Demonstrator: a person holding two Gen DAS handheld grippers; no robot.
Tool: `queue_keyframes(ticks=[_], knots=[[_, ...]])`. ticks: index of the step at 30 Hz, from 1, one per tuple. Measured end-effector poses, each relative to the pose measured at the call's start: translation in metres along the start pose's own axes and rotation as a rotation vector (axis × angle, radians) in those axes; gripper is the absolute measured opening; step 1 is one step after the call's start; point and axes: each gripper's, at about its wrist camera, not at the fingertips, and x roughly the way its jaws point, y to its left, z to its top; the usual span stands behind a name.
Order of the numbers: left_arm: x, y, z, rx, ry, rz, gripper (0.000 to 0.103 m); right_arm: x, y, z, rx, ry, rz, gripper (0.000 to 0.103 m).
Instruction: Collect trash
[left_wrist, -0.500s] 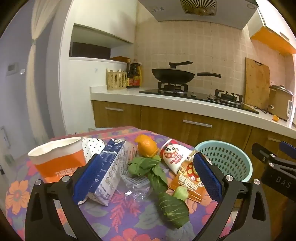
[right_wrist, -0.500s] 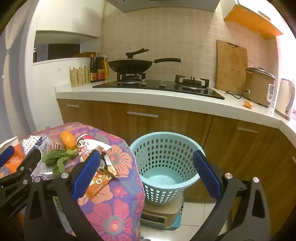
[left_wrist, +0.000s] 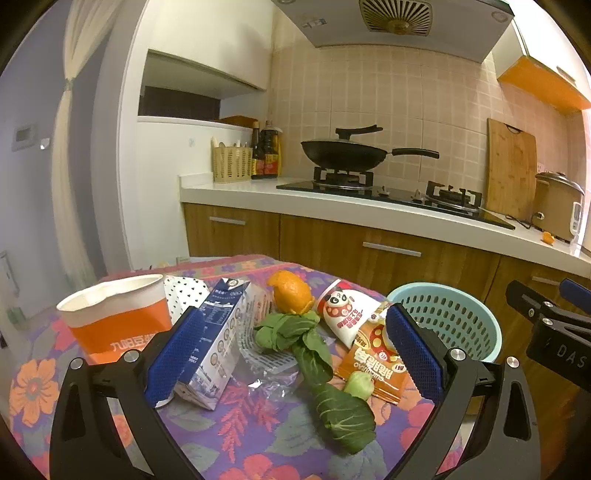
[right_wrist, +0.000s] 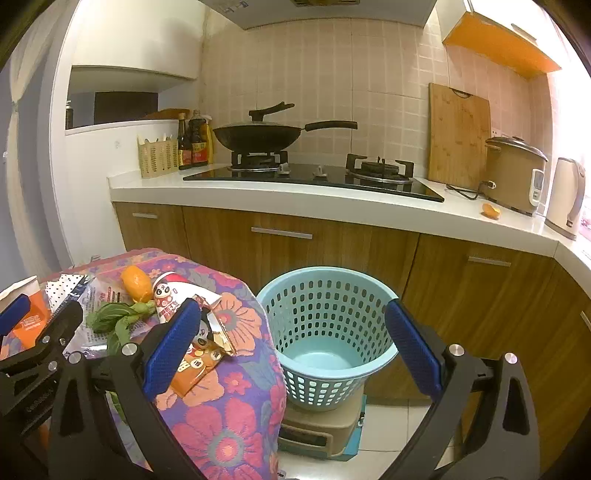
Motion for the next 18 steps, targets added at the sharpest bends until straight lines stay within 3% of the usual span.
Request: queue_keyframes(ticks=[18], knots=[[0.0046, 0.0039, 0.0013, -0.010, -0.005, -0.008, 0.096, -0.0033, -0.0013, 0.0007, 0.002, -0.004, 0.006, 0.095]])
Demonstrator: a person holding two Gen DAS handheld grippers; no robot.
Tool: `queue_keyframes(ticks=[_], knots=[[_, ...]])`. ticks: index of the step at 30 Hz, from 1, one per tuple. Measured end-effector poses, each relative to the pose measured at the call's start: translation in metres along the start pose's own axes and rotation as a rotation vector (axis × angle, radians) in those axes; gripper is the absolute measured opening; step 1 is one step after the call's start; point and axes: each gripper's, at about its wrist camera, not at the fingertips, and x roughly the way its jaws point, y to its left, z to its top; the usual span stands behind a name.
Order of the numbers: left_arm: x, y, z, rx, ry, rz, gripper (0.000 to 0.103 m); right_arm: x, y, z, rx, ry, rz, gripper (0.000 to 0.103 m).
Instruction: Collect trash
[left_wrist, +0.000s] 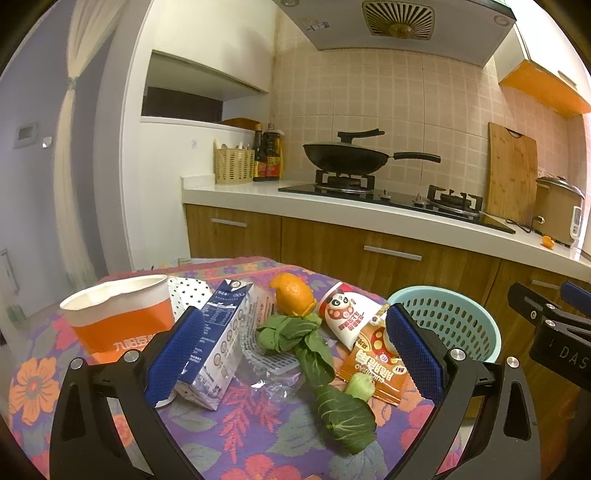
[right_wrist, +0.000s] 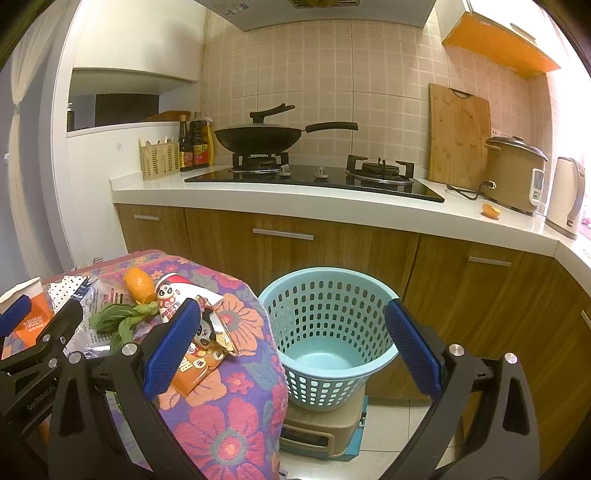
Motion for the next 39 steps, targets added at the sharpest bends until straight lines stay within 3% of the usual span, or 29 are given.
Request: queue_keyframes(ticks=[29, 39], knots=[[-0.001, -0.001, -0.002, 0.000, -0.011, 0.001, 0.096, 0.004, 0.003, -0.003, 0.004, 0.009, 0.011, 0.095], [-0.024, 0.009, 0.006, -0.052, -0.099, 0.050, 0.096, 0.002, 0.004, -0.006, -0.014, -0.018, 0.052, 0.095]])
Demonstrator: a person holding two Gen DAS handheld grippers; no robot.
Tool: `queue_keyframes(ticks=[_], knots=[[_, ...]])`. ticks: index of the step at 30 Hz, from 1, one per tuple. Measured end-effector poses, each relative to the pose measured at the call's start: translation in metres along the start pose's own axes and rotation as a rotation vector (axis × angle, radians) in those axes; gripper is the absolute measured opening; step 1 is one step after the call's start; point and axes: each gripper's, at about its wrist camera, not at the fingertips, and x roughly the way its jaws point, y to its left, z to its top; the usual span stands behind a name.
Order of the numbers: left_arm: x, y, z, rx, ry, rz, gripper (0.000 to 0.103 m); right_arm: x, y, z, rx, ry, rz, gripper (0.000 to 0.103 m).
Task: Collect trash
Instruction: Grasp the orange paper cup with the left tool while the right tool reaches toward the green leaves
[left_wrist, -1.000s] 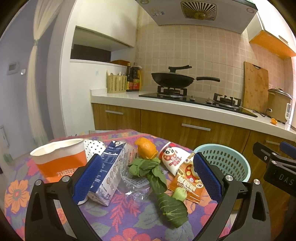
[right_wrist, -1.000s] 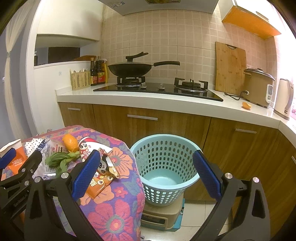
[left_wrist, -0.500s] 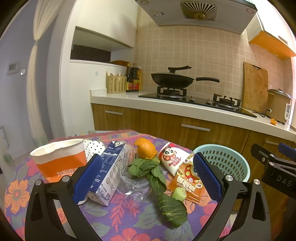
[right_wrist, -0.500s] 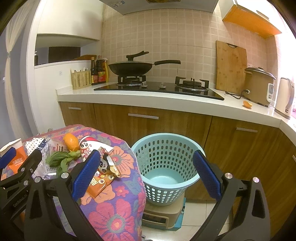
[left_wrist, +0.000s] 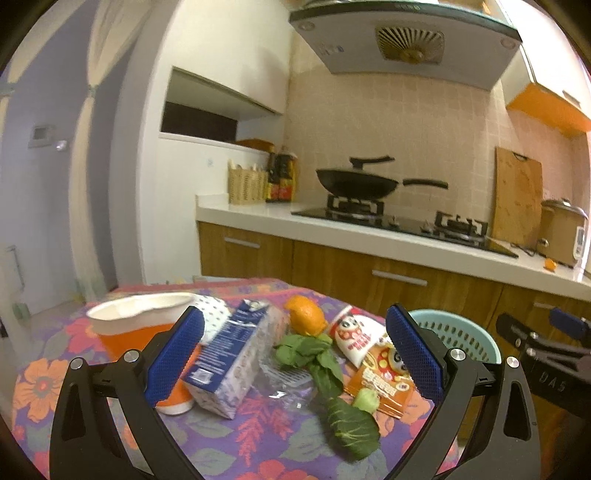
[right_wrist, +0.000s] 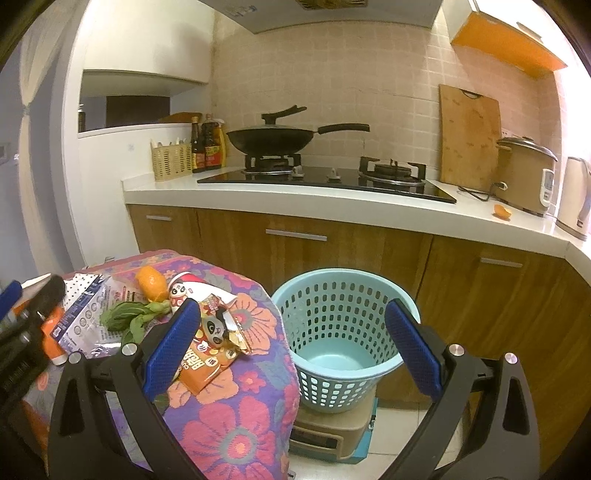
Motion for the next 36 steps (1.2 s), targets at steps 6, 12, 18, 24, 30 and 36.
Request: queue_keyframes(ticks=[6, 12, 18, 24, 30, 36], knots=[[-0.033, 0.053, 0.008, -0.113, -0.031, 0.069, 0.096, 0.001, 0.008, -0.004, -0.031, -0.002, 0.084, 0.095], [-0.055, 0.116, 0.000, -0.177, 0.024, 0.149, 0.095, 0.007, 0.028, -0.008, -0.089, 0.023, 0.182, 0.095], [-0.020, 0.156, -0.007, -0.220, 0.218, 0.041, 0.095, 0.015, 0.058, -0.013, -0.154, 0.061, 0.322, 0.091], [0.046, 0.172, -0.016, -0.213, 0.397, -0.112, 0.089, 0.035, 0.074, -0.020, -0.154, 0.149, 0.447, 0.088], [0.085, 0.179, -0.024, -0.235, 0.461, -0.188, 0.078, 0.063, 0.086, -0.030, -0.181, 0.270, 0.494, 0.084], [0.097, 0.173, -0.030, -0.238, 0.500, -0.245, 0.052, 0.089, 0.101, -0.018, -0.151, 0.336, 0.538, 0.074]])
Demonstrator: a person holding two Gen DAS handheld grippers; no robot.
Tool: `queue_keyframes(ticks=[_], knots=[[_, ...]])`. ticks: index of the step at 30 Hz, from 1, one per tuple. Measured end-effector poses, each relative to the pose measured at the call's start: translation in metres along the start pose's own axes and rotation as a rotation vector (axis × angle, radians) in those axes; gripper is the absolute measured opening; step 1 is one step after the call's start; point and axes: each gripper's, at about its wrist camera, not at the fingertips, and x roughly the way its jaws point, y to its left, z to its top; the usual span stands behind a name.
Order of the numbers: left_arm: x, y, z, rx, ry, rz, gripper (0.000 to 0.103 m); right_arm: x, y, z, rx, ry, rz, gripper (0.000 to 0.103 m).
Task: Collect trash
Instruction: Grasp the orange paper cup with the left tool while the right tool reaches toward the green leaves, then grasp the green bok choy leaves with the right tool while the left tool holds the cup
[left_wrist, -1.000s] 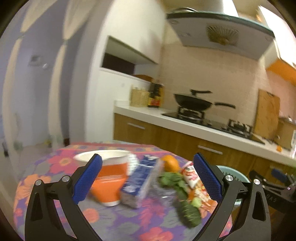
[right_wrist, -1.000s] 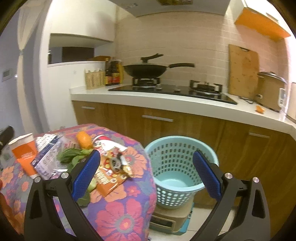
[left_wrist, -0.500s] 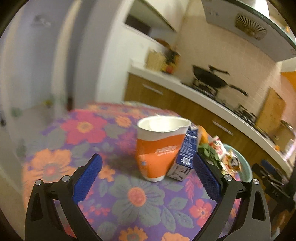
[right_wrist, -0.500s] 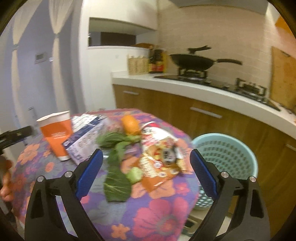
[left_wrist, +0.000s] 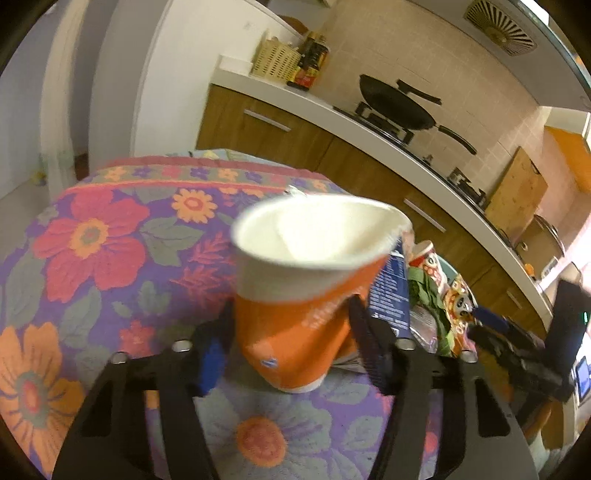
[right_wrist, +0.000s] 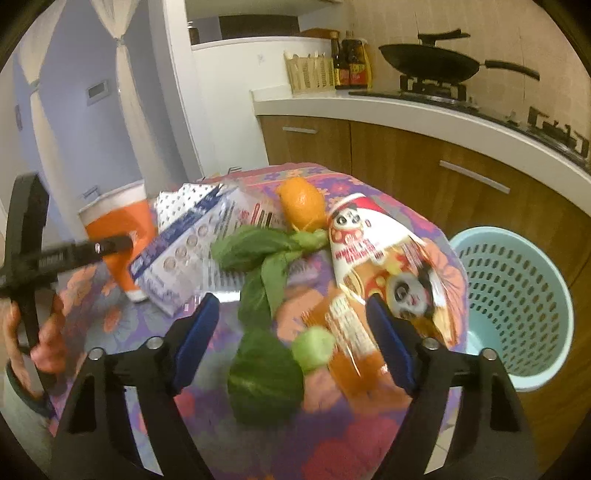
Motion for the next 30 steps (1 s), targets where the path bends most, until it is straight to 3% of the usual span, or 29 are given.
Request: queue_keyframes(ticks=[2, 6, 8, 12, 15, 18, 21, 25, 26, 28, 30], knots=[[0.000, -0.003, -0.002, 0.011, 0.000, 0.000, 0.048, 0.007, -0.003, 0.010, 0.032, 0.014, 0.030, 0.069], [-0.004, -0.005, -0.003, -0.008, -0.018, -0.016, 0.025, 0.027, -0.004, 0.024, 0.059, 0.059, 0.068, 0.067], [-0.008, -0.005, -0.003, -0.016, -0.034, -0.021, 0.018, 0.032, -0.002, 0.024, 0.066, 0.081, 0.086, 0.067], [-0.013, -0.005, -0.003, -0.026, -0.051, -0.004, 0.018, 0.041, 0.002, 0.024, 0.079, 0.110, 0.091, 0.063], [-0.016, -0.004, -0.004, -0.033, -0.066, 0.005, 0.018, 0.043, -0.003, 0.031, 0.160, 0.125, 0.133, 0.063], [-0.020, -0.006, -0.005, -0.029, -0.086, 0.010, 0.017, 0.051, -0.003, 0.036, 0.198, 0.159, 0.094, 0.063], [-0.025, -0.008, -0.005, -0.021, -0.102, 0.004, 0.017, 0.063, -0.006, 0.040, 0.275, 0.188, 0.121, 0.063], [-0.030, -0.010, -0.007, -0.015, -0.111, -0.002, 0.017, 0.074, -0.002, 0.046, 0.282, 0.200, 0.074, 0.063], [-0.031, -0.010, -0.008, -0.015, -0.111, 0.000, 0.017, 0.076, 0.000, 0.046, 0.274, 0.209, 0.064, 0.061], [-0.033, -0.010, -0.010, -0.014, -0.114, 0.006, 0.017, 0.076, 0.003, 0.043, 0.235, 0.212, 0.016, 0.046], [-0.036, -0.012, -0.011, -0.019, -0.118, 0.008, 0.017, 0.073, 0.003, 0.039, 0.216, 0.207, 0.003, 0.043]])
